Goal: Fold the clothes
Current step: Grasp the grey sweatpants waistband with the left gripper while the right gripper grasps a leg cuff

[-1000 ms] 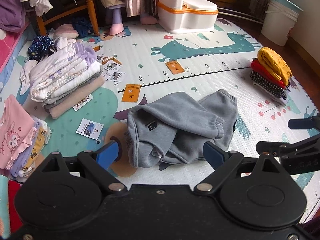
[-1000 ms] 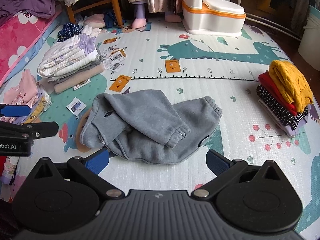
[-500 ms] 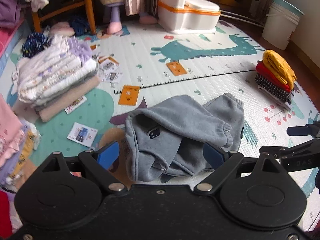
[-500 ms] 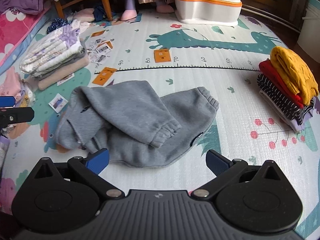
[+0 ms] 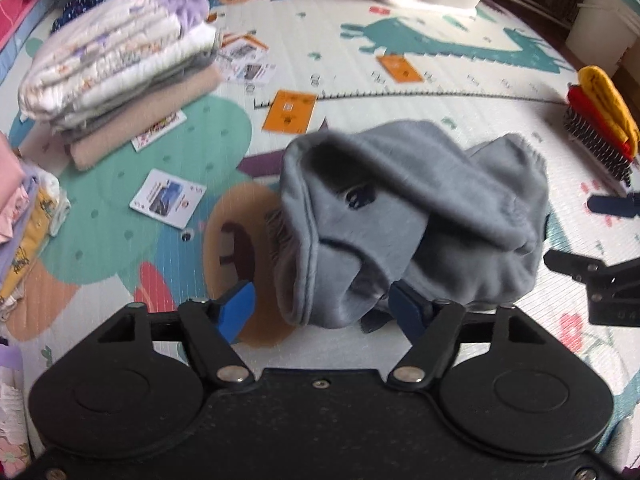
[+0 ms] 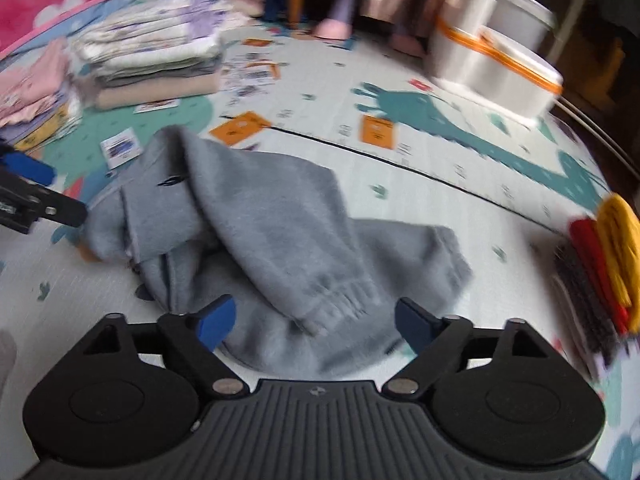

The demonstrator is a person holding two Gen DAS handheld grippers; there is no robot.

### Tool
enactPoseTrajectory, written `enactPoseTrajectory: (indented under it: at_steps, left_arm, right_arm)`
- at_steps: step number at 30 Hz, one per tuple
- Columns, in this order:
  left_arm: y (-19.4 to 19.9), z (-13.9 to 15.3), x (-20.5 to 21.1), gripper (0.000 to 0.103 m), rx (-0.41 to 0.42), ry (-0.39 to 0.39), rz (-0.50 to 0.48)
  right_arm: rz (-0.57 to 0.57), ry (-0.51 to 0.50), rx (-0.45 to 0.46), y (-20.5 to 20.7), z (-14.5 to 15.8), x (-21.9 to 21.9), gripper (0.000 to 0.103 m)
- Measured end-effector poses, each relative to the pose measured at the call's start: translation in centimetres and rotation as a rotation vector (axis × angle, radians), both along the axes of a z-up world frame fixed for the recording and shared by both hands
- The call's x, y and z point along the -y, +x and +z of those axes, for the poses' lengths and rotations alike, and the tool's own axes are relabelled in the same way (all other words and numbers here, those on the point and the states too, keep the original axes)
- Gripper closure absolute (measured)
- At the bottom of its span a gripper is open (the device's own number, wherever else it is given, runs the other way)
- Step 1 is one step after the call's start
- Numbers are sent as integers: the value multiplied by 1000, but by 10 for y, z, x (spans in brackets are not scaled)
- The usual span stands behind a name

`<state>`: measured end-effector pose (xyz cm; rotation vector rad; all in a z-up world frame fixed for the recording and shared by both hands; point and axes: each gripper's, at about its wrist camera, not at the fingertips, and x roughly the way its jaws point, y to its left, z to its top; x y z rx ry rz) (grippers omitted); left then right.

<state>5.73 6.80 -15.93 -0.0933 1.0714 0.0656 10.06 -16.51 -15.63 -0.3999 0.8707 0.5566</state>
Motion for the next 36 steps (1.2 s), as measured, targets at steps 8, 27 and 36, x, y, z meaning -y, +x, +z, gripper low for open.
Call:
enactPoseTrajectory:
  at_steps: [8, 27, 36]
  left_arm:
    - [-1, -26, -11, 36, -16, -48, 2]
    - [17, -38, -4, 84, -7, -12, -86]
    - [54, 7, 0, 89, 60, 147, -170]
  right_arm:
    - [139, 52, 46, 6, -17, -17, 45]
    - [185, -19, 7, 21, -54, -38, 89]
    - [87, 57, 54, 66, -8, -8, 94]
